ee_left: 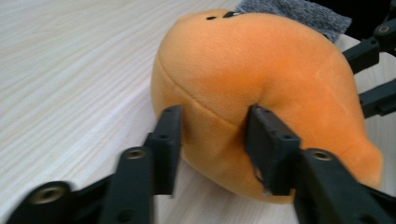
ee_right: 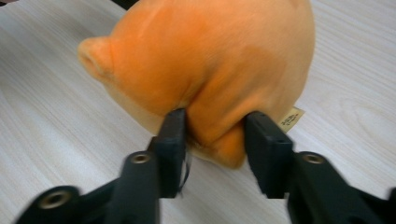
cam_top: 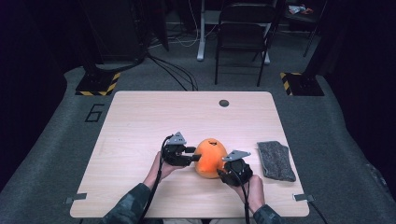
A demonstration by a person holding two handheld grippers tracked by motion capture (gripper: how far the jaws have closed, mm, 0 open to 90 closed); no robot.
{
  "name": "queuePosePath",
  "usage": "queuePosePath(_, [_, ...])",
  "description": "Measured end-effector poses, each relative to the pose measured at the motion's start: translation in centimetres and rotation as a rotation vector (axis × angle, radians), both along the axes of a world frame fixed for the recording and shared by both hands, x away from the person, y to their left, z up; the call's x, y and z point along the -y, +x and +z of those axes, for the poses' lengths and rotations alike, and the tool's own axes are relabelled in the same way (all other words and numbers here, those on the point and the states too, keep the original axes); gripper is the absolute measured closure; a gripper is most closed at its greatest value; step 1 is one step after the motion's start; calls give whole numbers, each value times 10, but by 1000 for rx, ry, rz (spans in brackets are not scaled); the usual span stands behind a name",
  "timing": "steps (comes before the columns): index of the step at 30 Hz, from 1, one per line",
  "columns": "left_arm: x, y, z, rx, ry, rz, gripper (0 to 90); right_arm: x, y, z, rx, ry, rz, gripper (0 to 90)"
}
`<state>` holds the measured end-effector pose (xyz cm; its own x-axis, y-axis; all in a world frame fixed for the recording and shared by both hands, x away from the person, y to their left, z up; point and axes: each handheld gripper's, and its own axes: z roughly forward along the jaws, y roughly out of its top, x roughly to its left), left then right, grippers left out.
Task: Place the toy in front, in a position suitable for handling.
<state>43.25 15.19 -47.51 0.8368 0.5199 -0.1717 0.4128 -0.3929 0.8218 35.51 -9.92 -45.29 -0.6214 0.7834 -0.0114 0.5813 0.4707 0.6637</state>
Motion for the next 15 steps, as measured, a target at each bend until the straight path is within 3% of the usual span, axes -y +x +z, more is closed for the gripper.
queuePosePath(1, [-1,-1,1,0,-9,15,363,3,0,6,16,17,14,435])
queuePosePath(3, [-1,-3,2,-1,-4,22,316,5,0,10,20,34,12,411])
queuePosePath(4, [-1,-4,2,-3,-9,29,260,8,0,17,38,58,16,350])
queuePosePath(8, [-3,-10,6,4,-12,46,197,16,7,27,63,84,49,279])
queuePosePath(15, [-4,-29,12,39,-25,84,156,30,26,36,68,135,41,223])
